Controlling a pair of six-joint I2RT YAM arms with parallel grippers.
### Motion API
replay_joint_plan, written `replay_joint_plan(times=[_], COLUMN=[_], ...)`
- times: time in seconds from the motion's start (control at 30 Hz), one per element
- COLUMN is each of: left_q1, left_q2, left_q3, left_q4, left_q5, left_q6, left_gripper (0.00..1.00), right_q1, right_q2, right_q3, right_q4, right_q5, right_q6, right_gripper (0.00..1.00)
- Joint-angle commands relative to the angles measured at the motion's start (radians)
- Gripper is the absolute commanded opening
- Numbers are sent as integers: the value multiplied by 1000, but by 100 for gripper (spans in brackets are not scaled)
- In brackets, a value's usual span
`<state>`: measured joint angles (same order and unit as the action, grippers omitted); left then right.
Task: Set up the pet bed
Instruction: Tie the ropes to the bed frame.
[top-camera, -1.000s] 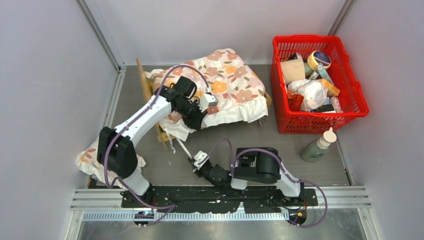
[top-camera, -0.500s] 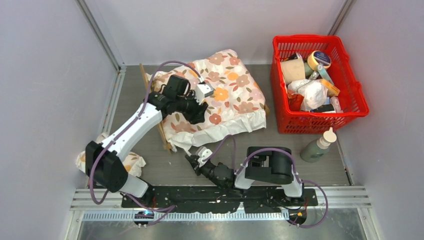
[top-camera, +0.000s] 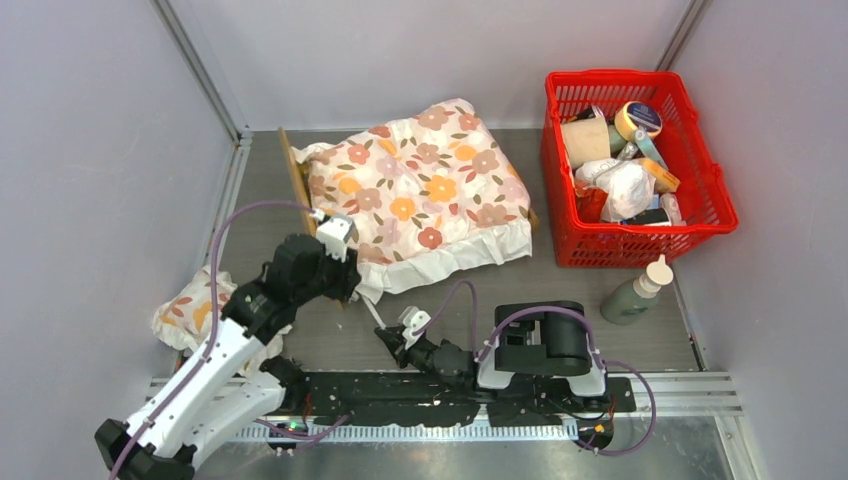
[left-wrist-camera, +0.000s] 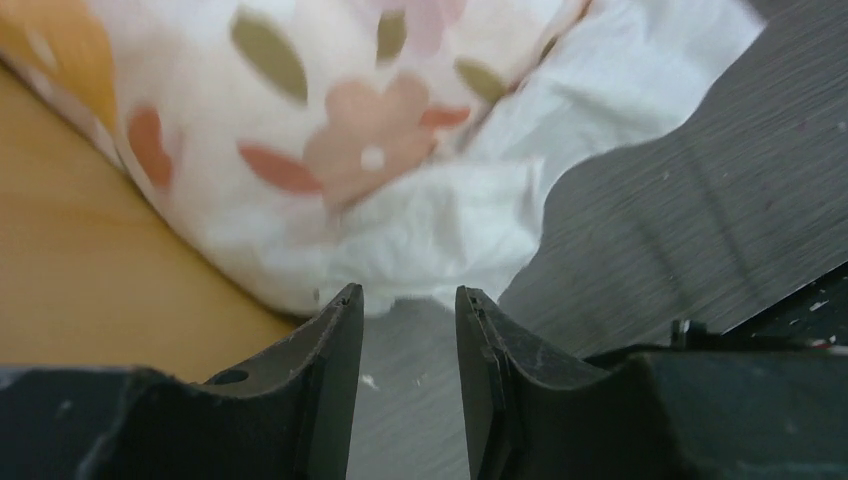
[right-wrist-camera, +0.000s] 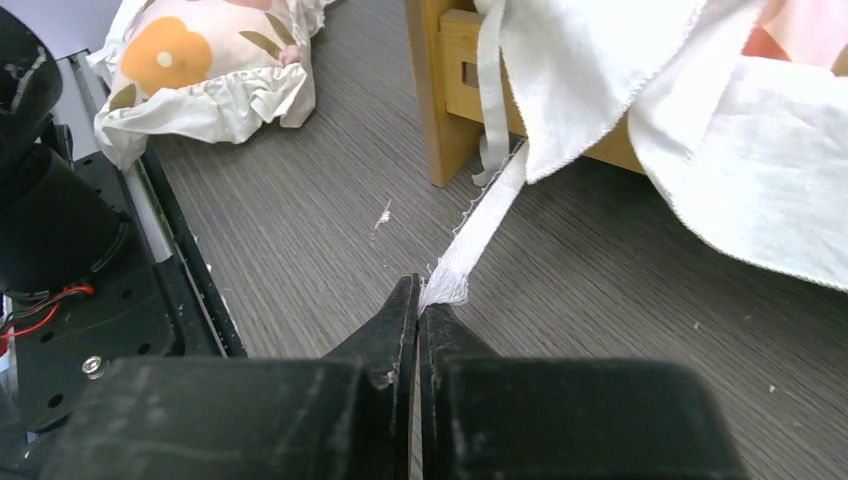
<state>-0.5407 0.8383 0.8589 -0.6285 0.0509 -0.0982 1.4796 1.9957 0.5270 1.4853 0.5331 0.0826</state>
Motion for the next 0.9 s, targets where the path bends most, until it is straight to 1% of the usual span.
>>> replay_joint_plan(times=[0.0, 0.1, 0.23, 0.3, 0.37, 0.53, 0.6, 0.67, 0.77, 0.8, 0.83, 0.87], left_q1=[-50, -58, -105, -131, -155, -200, -216, -217, -217, -217, -217, -217], left_q2=[-160, -223, -231, -234, -239, -254, -275, -298, -331, -342, -357, -371], left_q3=[-254, -347, -395, -403, -394, -398, -419, -416, -402, -395, -388, -381], left_q4=[138, 209, 217, 206, 174, 160, 208, 214, 231, 233, 239, 233], left_q5=[-227, -228, -309, -342, -407, -445, -395, -339, -183, -86, 27, 90], left_q6=[-315, -390, -465, -474, -496, -554, -507, -479, -370, -299, -218, -105], left_gripper=[43, 43, 47, 47, 48, 48, 48, 47, 44, 43, 45, 46], right_q1=[6, 8, 7, 7, 7, 7, 7, 7, 3, 1, -6, -11], right_q2=[-28, -17, -17, -16, -15, -32, -49, -69, -120, -131, -154, -164], right_q3=[-24, -38, -48, -46, -43, -35, -42, -49, -58, -58, -56, -44], right_q4=[100, 128, 133, 132, 132, 132, 131, 128, 117, 111, 90, 76], right_q5=[65, 70, 73, 69, 66, 65, 56, 57, 60, 54, 46, 30], right_q6=[54, 66, 72, 72, 71, 44, 44, 33, 4, 1, 2, 2], right_gripper=[5, 5, 5, 5, 5, 5, 5, 5, 5, 5, 5, 5])
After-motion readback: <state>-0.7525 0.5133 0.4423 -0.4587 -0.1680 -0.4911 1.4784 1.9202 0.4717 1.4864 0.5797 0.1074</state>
